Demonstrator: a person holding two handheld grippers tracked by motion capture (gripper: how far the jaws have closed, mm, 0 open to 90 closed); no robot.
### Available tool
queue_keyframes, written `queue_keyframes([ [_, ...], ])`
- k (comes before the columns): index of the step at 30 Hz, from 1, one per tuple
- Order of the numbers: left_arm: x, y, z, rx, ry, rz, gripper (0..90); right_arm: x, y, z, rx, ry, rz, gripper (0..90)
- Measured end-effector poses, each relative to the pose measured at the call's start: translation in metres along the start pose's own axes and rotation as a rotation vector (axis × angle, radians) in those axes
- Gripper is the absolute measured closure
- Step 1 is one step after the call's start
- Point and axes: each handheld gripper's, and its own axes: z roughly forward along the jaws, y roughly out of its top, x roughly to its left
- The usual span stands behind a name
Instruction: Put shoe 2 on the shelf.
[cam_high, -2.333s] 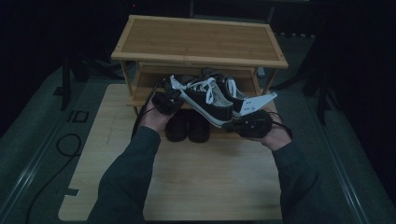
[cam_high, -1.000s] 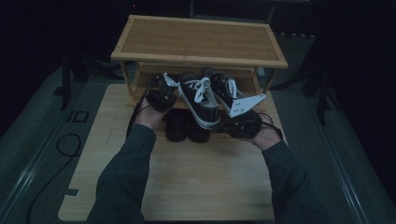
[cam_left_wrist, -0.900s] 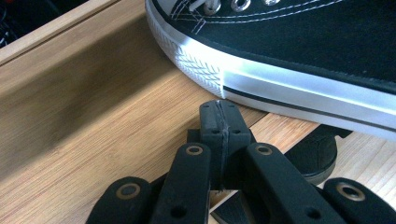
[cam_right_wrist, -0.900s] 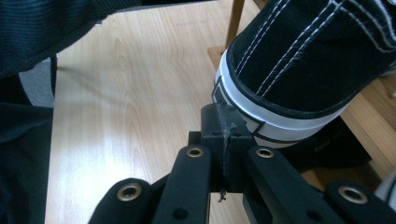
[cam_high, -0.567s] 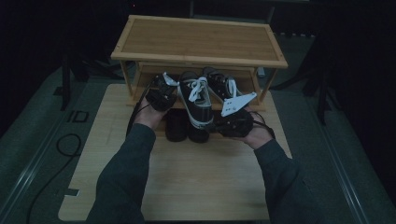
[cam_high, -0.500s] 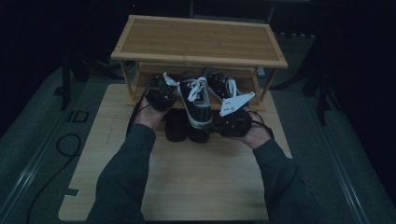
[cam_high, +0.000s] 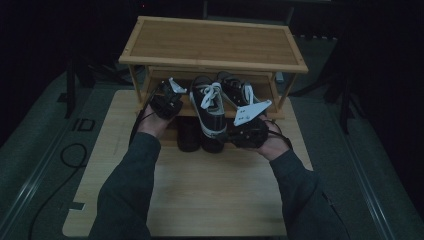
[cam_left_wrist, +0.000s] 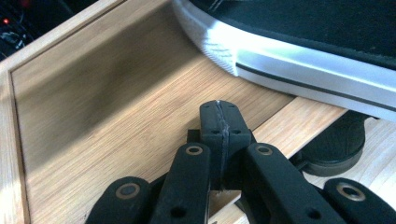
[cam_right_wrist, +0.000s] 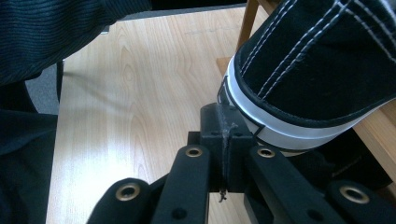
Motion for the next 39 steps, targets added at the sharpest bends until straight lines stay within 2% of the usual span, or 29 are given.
queue_keyframes([
  [7, 0.0, 0.0, 0.001, 0.0, -0.006, -0.015, 90.0, -0.001, 0.002, 0.006, -0.019, 0.015, -0.001, 90.0],
  [12, -0.002, 0.0, 0.001, -0.005, 0.005, -0.018, 90.0, -0.001, 0.006, 0.011, -0.025, 0.023, -0.006, 90.0],
  [15, -0.002, 0.0, 0.002, -0.005, 0.003, -0.022, 90.0, -0.002, 0.006, 0.016, -0.036, 0.019, -0.018, 90.0],
  [20, -0.002, 0.0, 0.002, -0.005, 0.005, -0.025, 90.0, -0.005, 0.01, 0.025, -0.039, -0.01, -0.006, 90.0],
  [32, -0.002, 0.0, 0.002, -0.002, 0.003, -0.034, 90.0, -0.007, 0.015, 0.033, -0.051, -0.021, -0.026, 90.0],
  [39, -0.001, 0.0, 0.002, -0.004, -0.001, -0.039, 90.0, -0.008, 0.016, 0.037, -0.066, -0.02, -0.011, 90.0],
])
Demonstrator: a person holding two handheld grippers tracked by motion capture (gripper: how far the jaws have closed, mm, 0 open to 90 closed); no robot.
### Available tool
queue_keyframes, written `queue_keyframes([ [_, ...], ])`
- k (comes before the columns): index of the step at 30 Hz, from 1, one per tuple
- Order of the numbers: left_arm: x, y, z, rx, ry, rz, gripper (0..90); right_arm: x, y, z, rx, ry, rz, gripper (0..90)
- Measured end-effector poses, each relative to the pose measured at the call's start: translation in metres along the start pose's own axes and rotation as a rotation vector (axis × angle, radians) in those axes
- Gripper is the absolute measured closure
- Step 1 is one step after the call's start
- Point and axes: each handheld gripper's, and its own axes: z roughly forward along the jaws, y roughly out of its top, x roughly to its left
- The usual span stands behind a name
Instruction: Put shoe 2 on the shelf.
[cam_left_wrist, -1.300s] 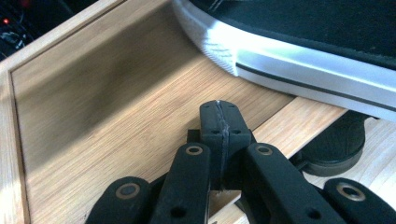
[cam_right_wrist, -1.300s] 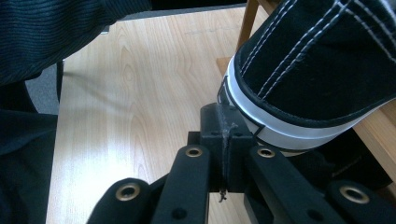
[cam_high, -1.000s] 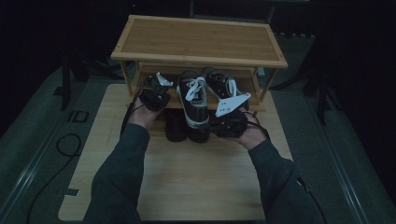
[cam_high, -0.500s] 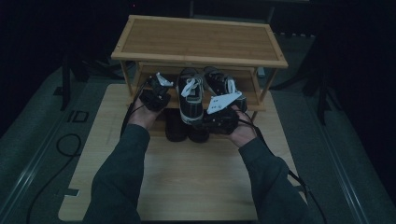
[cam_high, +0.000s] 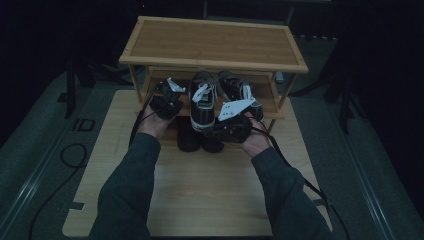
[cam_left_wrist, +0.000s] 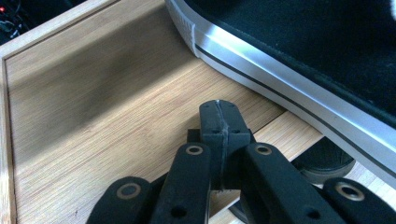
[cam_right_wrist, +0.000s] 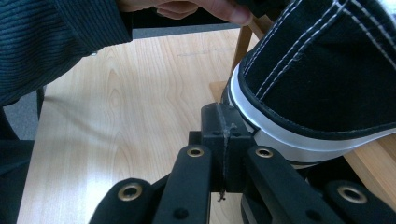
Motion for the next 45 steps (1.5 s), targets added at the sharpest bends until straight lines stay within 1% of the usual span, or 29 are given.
queue_keyframes([
  [2, 0.0, 0.0, 0.0, 0.0, -0.001, -0.001, 90.0, -0.001, 0.0, 0.001, 0.002, -0.002, 0.001, 90.0],
  [3, 0.0, 0.0, 0.0, 0.001, -0.002, -0.001, 90.0, -0.001, 0.001, 0.002, 0.005, -0.019, -0.001, 90.0],
  [4, 0.0, 0.0, 0.0, 0.0, 0.0, -0.002, 90.0, -0.002, 0.001, 0.003, 0.023, -0.069, 0.003, 90.0],
  [5, 0.0, 0.0, 0.0, -0.002, 0.0, -0.007, 90.0, -0.006, 0.0, 0.004, 0.028, -0.103, 0.018, 90.0],
  [6, 0.001, 0.0, -0.001, 0.003, -0.002, -0.004, 90.0, -0.01, -0.001, 0.004, 0.011, -0.092, 0.042, 90.0],
  [7, 0.001, -0.001, 0.0, -0.002, -0.007, -0.01, 90.0, -0.012, -0.002, 0.004, -0.001, -0.079, 0.045, 90.0],
  [9, 0.001, -0.001, 0.0, -0.001, -0.008, -0.007, 90.0, -0.01, -0.002, 0.006, 0.003, -0.088, 0.027, 90.0],
  [12, 0.001, -0.001, 0.0, -0.003, -0.004, -0.009, 90.0, -0.012, -0.002, 0.007, -0.008, -0.076, 0.028, 90.0],
  [15, 0.0, -0.001, 0.0, -0.003, -0.001, -0.01, 90.0, -0.011, 0.0, 0.011, -0.014, -0.079, 0.017, 90.0],
  [19, 0.001, -0.001, 0.0, -0.004, -0.009, -0.004, 90.0, -0.011, 0.001, 0.012, -0.01, -0.074, 0.031, 90.0],
  [21, 0.001, -0.001, 0.0, -0.009, -0.008, -0.008, 90.0, -0.01, 0.001, 0.011, -0.006, -0.082, 0.026, 89.2],
  [24, 0.001, -0.001, -0.001, -0.005, -0.001, 0.002, 90.0, -0.011, 0.001, 0.01, -0.005, -0.074, 0.02, 87.4],
  [27, 0.001, -0.001, -0.001, -0.005, 0.001, 0.009, 90.0, -0.009, 0.0, 0.01, -0.004, -0.076, 0.019, 86.3],
  [30, 0.001, -0.001, -0.001, -0.006, 0.0, -0.003, 90.0, -0.009, 0.0, 0.009, 0.0, -0.086, 0.016, 86.5],
  [32, 0.001, -0.001, -0.001, -0.002, -0.001, -0.007, 90.0, -0.009, 0.0, 0.008, 0.001, -0.096, 0.019, 89.8],
  [35, 0.001, -0.001, 0.0, -0.003, 0.002, -0.011, 90.0, -0.011, -0.001, 0.01, -0.009, -0.082, 0.021, 90.0],
  [38, 0.001, -0.001, 0.0, -0.008, -0.005, -0.025, 90.0, -0.012, 0.0, 0.011, -0.013, -0.08, 0.015, 90.0],
  [39, 0.001, -0.001, 0.0, -0.008, -0.005, -0.027, 90.0, -0.012, 0.0, 0.012, -0.013, -0.084, 0.015, 90.0],
  [40, 0.001, -0.001, 0.0, -0.007, -0.006, -0.034, 90.0, -0.013, 0.0, 0.013, -0.008, -0.108, 0.007, 90.0],
  [41, 0.001, -0.001, -0.001, -0.001, -0.011, -0.04, 90.0, -0.014, 0.0, 0.015, -0.004, -0.143, 0.011, 90.0],
  [42, 0.002, -0.001, -0.001, 0.001, -0.01, -0.042, 90.0, -0.017, 0.0, 0.016, -0.003, -0.163, 0.034, 90.0],
  [43, 0.002, -0.001, 0.0, -0.001, -0.015, -0.044, 90.0, -0.021, -0.001, 0.016, -0.016, -0.145, 0.058, 90.0],
  [44, 0.002, -0.001, 0.0, -0.003, -0.016, -0.042, 90.0, -0.021, -0.001, 0.016, -0.021, -0.139, 0.06, 90.0],
  [45, 0.002, -0.001, -0.001, -0.004, -0.016, -0.041, 90.0, -0.02, -0.001, 0.017, -0.017, -0.148, 0.051, 90.0],
])
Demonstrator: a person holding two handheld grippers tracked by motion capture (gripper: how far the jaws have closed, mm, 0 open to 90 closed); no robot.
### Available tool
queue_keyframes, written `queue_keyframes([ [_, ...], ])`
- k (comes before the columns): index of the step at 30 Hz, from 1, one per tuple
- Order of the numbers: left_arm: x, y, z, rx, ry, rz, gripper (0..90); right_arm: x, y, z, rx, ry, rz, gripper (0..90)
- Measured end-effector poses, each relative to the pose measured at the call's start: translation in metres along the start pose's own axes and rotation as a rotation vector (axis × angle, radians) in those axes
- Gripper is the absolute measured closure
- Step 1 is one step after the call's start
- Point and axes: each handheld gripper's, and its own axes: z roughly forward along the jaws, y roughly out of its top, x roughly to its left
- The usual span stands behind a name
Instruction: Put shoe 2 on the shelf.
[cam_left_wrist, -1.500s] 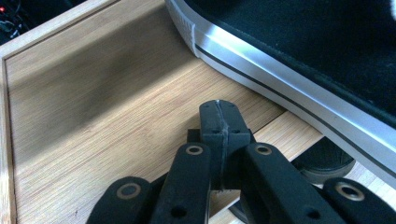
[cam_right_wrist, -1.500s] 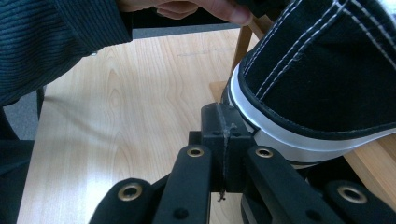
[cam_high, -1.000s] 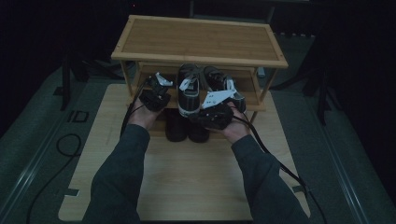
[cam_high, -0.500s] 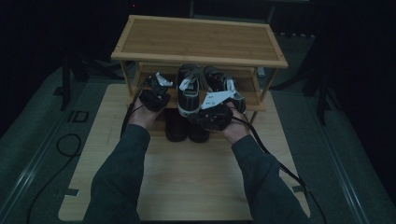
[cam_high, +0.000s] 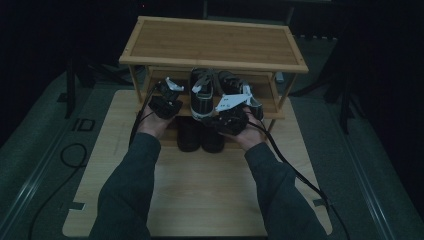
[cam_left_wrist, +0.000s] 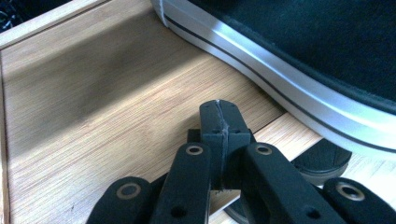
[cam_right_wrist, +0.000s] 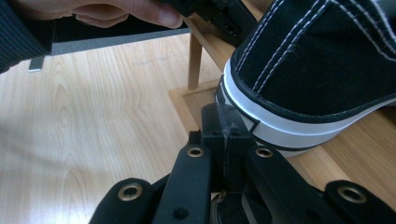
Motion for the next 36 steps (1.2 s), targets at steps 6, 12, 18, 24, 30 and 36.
queue_keyframes([
  [6, 0.0, 0.0, 0.0, -0.003, 0.002, -0.002, 90.0, 0.003, 0.006, 0.005, -0.009, -0.003, -0.007, 90.0],
  [12, -0.001, 0.0, 0.0, -0.003, 0.004, -0.001, 90.0, 0.007, 0.014, 0.013, 0.007, -0.019, -0.035, 90.0],
  [18, 0.0, 0.0, 0.0, -0.003, 0.001, -0.001, 90.0, 0.006, 0.014, 0.019, 0.007, -0.027, -0.025, 90.0],
  [24, -0.001, 0.0, 0.0, -0.003, 0.005, -0.001, 90.0, 0.007, 0.019, 0.023, 0.019, -0.047, -0.038, 90.0],
  [30, -0.001, -0.001, 0.0, -0.005, 0.003, -0.004, 90.0, 0.006, 0.02, 0.023, 0.031, -0.053, -0.051, 90.0],
  [36, -0.001, -0.001, 0.0, -0.006, 0.004, -0.005, 90.0, 0.006, 0.02, 0.021, 0.048, -0.061, -0.069, 90.0],
])
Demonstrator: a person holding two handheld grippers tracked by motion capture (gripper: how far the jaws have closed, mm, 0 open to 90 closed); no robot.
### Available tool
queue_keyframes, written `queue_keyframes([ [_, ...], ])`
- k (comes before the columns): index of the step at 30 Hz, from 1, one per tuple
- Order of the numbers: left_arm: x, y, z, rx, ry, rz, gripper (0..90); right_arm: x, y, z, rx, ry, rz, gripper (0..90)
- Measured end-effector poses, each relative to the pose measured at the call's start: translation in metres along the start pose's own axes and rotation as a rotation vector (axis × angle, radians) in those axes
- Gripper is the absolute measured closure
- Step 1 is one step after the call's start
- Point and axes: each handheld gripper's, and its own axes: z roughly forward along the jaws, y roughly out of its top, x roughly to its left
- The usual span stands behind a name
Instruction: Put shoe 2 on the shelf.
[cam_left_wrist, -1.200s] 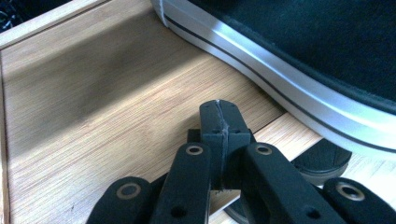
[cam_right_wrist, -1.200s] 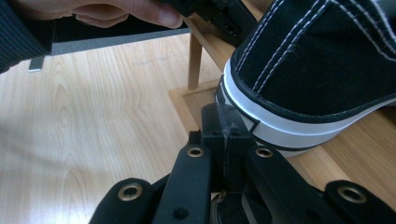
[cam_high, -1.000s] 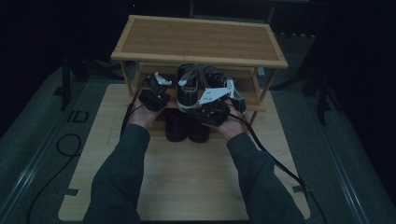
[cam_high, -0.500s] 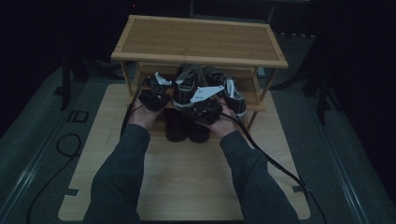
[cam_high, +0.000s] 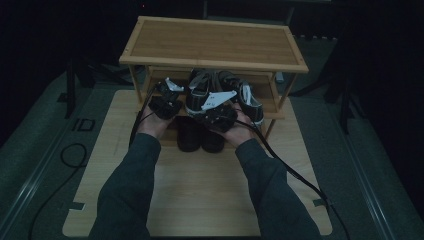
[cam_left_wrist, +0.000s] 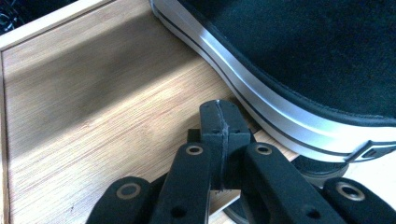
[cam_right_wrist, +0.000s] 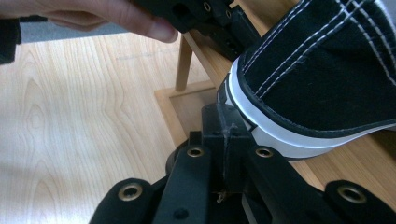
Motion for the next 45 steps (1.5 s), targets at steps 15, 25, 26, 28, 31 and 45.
queue_keyframes([
  [15, -0.001, 0.0, 0.0, -0.001, 0.004, -0.001, 90.0, -0.003, -0.001, -0.003, 0.032, -0.024, -0.024, 90.0],
  [25, 0.0, 0.0, 0.0, -0.003, 0.002, -0.002, 90.0, -0.004, -0.001, -0.002, 0.035, -0.036, -0.013, 90.0],
  [26, 0.0, 0.0, 0.0, -0.003, 0.001, -0.002, 90.0, -0.004, -0.002, -0.002, 0.034, -0.039, -0.017, 90.0],
  [28, 0.0, -0.001, 0.0, -0.003, 0.001, 0.0, 90.0, -0.003, -0.002, -0.002, 0.035, -0.042, -0.015, 90.0],
  [31, 0.001, -0.001, 0.0, -0.008, -0.004, -0.003, 90.0, -0.004, -0.004, -0.007, 0.047, -0.026, 0.003, 90.0],
  [45, 0.001, 0.0, 0.0, -0.006, -0.004, -0.005, 90.0, 0.002, -0.018, -0.037, 0.053, 0.033, -0.021, 89.1],
])
